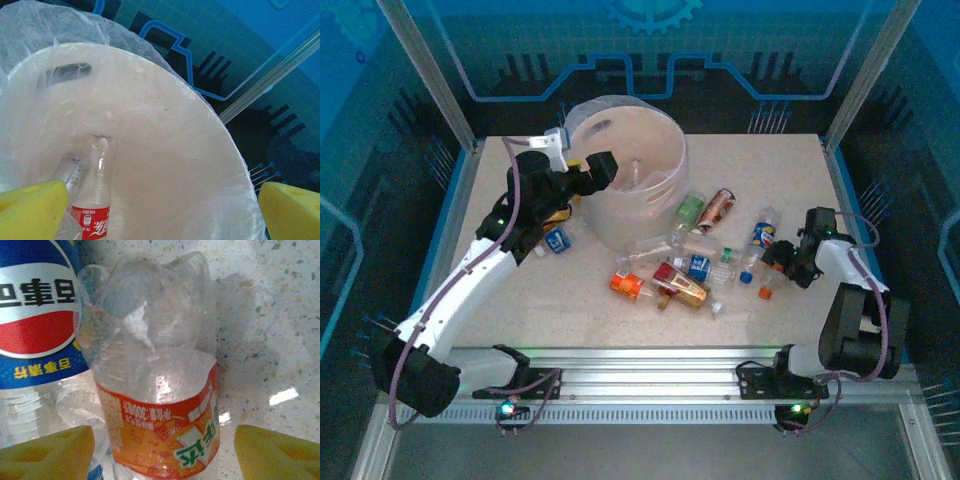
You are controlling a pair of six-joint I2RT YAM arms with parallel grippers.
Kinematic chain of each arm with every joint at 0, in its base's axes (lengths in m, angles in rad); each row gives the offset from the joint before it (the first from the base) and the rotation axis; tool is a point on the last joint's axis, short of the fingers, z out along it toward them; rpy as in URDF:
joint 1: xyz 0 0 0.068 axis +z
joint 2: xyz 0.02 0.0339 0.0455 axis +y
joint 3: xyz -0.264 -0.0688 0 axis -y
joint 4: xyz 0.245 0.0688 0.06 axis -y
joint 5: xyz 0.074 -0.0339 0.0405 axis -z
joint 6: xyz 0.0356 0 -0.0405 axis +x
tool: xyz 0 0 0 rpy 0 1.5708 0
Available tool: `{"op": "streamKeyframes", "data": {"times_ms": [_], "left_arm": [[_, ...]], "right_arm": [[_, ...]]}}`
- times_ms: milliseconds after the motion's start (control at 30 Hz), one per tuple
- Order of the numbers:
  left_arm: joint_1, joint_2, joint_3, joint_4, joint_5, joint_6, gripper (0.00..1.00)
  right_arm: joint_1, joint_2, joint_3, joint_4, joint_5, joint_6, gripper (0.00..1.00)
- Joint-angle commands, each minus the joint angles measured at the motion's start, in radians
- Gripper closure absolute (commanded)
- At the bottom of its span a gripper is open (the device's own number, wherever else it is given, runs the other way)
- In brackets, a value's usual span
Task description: Put the plastic bottles in the bin
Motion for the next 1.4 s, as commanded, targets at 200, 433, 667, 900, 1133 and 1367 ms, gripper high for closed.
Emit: {"op": "streamKeyframes", "data": {"times_ms": [200,433,667,900,1133,1367], "left_arm": [[-0.006,0.006,-0.030,0.047,-0.002,-0.045,0.01],[-0.006,0.005,-0.035,0.043,-0.006,-0.050,0.01],[-0.006,0.014,-0.035,0.043,-0.009,-0.052,0.01],[-0.006,0.027,-0.031,0.047,-0.006,-0.059,0.01],[-0.006,0.031,-0.024,0.034,-0.011,-0.063,0.01],[-0.005,0.043,0.005,-0.014,-0.003,-0.069,0.01]], "right_arm": [[-0.015,0.048,-0.008,0.008,0.054,0.019,0.29],[-0.016,0.073,-0.011,0.011,0.073,0.033,0.29],[-0.013,0.104,-0.022,0.022,0.083,0.033,0.28],[0.002,0.103,-0.027,0.017,0.114,0.028,0.37],[0.010,0.048,-0.007,-0.019,0.137,0.014,0.50],[0.066,-0.109,0.044,-0.104,0.147,-0.001,0.57]]}}
